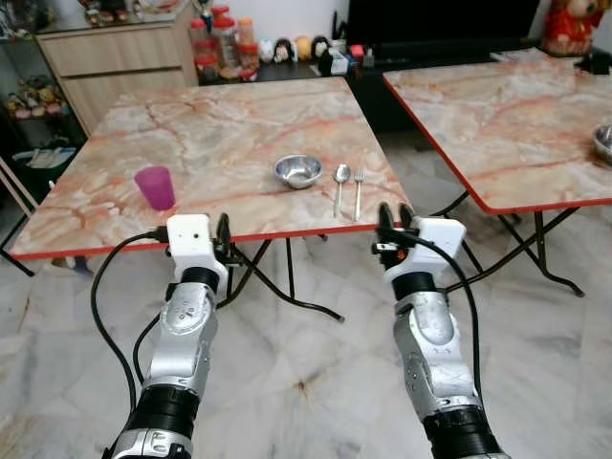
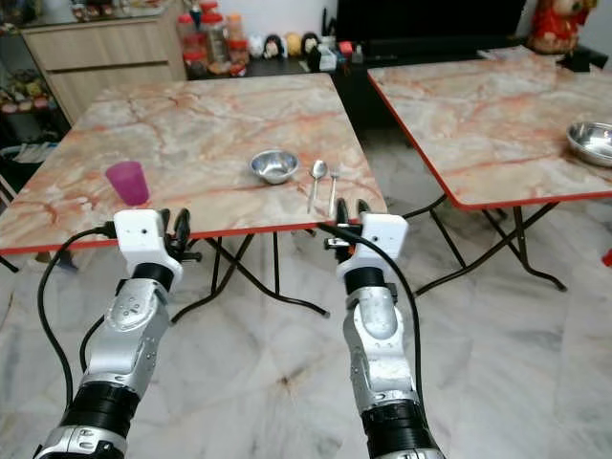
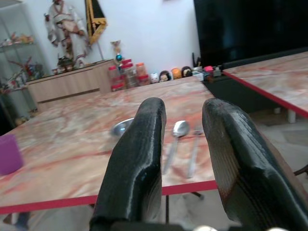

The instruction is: Setting the table

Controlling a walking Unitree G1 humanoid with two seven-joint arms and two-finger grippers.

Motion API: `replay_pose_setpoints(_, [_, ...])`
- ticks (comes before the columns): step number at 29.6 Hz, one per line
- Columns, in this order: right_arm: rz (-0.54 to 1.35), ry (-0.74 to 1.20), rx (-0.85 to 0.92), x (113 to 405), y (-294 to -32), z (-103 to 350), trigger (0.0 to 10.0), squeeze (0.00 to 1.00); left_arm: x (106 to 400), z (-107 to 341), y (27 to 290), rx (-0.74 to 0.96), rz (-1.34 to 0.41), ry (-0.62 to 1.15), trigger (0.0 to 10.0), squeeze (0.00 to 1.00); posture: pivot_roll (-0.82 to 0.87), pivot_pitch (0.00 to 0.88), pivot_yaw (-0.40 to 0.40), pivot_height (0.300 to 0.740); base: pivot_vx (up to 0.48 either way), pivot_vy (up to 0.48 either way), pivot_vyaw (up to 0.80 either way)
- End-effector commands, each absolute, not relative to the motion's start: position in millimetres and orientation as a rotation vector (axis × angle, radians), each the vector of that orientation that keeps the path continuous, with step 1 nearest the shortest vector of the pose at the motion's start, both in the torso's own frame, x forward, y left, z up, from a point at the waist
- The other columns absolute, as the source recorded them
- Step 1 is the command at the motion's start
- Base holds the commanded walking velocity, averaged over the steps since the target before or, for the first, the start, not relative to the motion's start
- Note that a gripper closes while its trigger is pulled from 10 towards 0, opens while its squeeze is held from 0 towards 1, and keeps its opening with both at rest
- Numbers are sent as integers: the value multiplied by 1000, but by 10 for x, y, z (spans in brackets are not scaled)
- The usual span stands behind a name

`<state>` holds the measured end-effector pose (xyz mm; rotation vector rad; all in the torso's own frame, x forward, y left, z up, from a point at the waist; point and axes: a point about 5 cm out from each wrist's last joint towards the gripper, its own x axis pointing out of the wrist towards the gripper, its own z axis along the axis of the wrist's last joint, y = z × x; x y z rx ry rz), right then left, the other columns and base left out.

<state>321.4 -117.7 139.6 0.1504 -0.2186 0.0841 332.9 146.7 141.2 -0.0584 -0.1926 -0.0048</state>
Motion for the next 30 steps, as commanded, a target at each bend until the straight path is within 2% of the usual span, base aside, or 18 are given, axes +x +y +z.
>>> replay_pose_setpoints(1, [60,-215,141,3221,-1253,1384,10000,0,3341,1441,1374,-51,-34,-202,10000,0,-33,0,24,740,322,0,0])
replay_pose_setpoints(5, [68,-223,110,3221,-1249,1396,10000,0,3341,1446,1367,-50,-35,-204,10000,0,-32,0,24,740,320,0,0])
replay_pose_setpoints(10, [87,-236,111,3220,-1212,1417,10000,0,3343,1452,1364,-52,-35,-207,10000,0,-30,0,22,740,320,0,638])
replay_pose_setpoints(17, [86,-236,97,3221,-1230,1419,10000,0,3348,1451,1358,-54,-32,-205,10000,0,-33,0,20,740,322,0,0])
replay_pose_setpoints(25, [85,-238,101,3222,-1232,1420,10000,0,3353,1454,1354,-54,-32,-205,10000,0,-34,0,18,740,326,0,581])
replay_pose_setpoints(26, [95,-237,131,3220,-1224,1417,10000,867,3353,1446,1348,-52,-33,-202,10000,1000,-35,0,17,740,345,0,0])
replay_pose_setpoints(28, [99,-241,143,3216,-1222,1419,10000,867,3353,1441,1345,-51,-33,-200,10000,1000,-35,0,17,740,345,0,0])
replay_pose_setpoints(29, [101,-242,146,3216,-1219,1421,10000,1000,3355,1440,1345,-53,-32,-199,10000,1000,-34,0,17,740,334,0,0])
replay_pose_setpoints(30, [102,-242,150,3217,-1216,1422,10000,1000,3358,1441,1343,-56,-34,-199,10000,1000,-34,0,16,740,322,0,0])
